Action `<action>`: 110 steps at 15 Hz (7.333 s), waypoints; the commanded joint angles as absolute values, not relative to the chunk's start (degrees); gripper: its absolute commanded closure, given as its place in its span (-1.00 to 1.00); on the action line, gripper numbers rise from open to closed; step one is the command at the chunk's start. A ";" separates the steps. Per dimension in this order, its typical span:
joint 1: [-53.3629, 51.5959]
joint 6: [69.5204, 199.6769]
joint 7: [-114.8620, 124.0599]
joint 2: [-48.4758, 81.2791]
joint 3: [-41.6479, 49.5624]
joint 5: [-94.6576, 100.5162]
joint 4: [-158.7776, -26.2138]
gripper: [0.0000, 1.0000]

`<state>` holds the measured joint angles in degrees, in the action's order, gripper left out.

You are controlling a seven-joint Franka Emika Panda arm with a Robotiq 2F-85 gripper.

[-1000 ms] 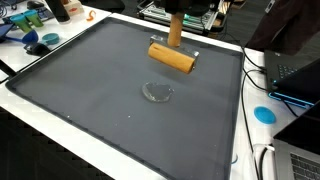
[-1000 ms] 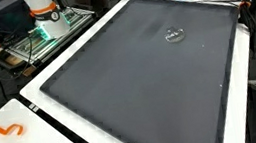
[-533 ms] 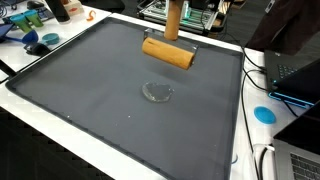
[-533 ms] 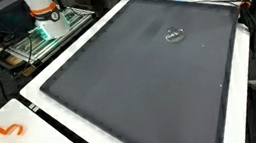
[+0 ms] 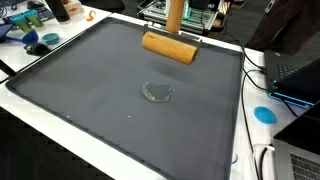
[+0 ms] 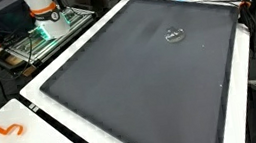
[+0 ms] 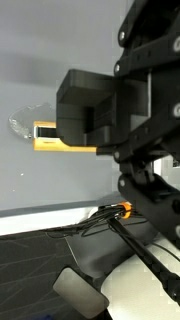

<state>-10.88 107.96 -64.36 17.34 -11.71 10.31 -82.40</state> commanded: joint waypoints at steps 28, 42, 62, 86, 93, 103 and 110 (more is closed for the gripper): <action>-7.79 117.58 -82.58 29.57 -11.03 9.82 -86.21 0.54; -6.57 122.24 -85.40 30.93 -10.69 9.23 -91.64 0.54; -5.28 120.33 -87.34 32.81 -10.36 6.46 -93.98 0.54; -5.44 121.21 -88.10 29.38 -10.26 8.20 -100.66 0.54; -4.91 121.39 -88.49 28.15 -10.35 7.66 -102.33 0.54; -4.23 121.65 -89.31 27.02 -10.26 7.02 -104.10 0.54; -3.27 121.72 -91.22 25.71 -10.42 5.72 -105.85 0.54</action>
<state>-4.59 122.88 -88.97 25.28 -10.68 6.57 -98.92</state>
